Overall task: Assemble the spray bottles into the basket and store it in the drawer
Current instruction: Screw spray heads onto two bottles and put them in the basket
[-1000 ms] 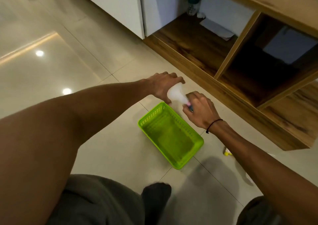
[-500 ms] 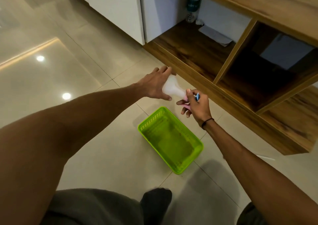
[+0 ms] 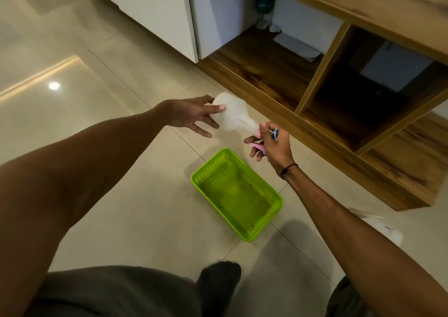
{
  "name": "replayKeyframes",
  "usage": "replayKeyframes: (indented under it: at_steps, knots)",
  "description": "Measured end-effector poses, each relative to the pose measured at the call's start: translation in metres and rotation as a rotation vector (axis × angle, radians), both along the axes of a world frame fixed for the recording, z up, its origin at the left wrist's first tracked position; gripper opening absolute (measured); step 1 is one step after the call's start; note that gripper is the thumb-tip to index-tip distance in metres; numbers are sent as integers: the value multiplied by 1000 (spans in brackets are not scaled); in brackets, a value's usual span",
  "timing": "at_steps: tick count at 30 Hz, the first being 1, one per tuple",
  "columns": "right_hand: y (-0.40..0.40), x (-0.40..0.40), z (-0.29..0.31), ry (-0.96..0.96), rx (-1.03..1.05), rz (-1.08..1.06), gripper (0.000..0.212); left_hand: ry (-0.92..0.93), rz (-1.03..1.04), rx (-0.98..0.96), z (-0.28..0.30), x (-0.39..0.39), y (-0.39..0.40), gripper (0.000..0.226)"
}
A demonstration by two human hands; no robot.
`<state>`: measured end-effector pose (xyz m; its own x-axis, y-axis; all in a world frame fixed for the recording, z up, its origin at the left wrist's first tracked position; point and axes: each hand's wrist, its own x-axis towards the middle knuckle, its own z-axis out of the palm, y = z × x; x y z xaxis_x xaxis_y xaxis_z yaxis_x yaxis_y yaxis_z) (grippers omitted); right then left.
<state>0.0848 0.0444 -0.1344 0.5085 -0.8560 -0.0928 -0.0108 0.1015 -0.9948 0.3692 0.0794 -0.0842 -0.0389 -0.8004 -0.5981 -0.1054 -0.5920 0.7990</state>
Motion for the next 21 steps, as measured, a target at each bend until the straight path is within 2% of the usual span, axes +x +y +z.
replayKeyframes:
  at_steps: [2, 5, 6, 7, 9, 13, 15, 17, 19, 20, 21]
  knots:
    - [-1, -1, -2, 25, -72, -7, 30, -23, 26, 13, 4, 4, 2, 61]
    - [1, -2, -4, 107, -269, 36, 32, -24, 63, 144, 7, -4, -1, 106]
    - [2, -1, -4, 139, -332, 59, 35, -40, 85, 165, 6, -9, -3, 112]
    - [4, -1, -4, 168, -380, 79, 37, -75, 118, 169, 5, -13, -6, 112]
    - [5, 1, -3, 167, -394, 76, 38, -134, 182, 125, 1, -21, -11, 95]
    - [0, -1, 1, -39, -42, 30, 40, -17, 201, -74, 1, -25, -15, 71]
    - [-3, -5, 2, -43, -26, 33, 36, 35, 230, -83, 1, -23, -13, 65]
    - [-2, -7, 2, 7, -149, 43, 32, 41, 260, 17, 2, -26, -11, 69]
    - [0, -8, 0, 68, -276, 52, 34, -24, 186, 116, 2, -29, -10, 93]
    - [0, -9, 0, 86, -306, 56, 37, -54, 140, 117, 2, -30, -10, 96]
    - [0, -9, 0, 78, -297, 61, 39, -63, 116, 87, 2, -30, -11, 90]
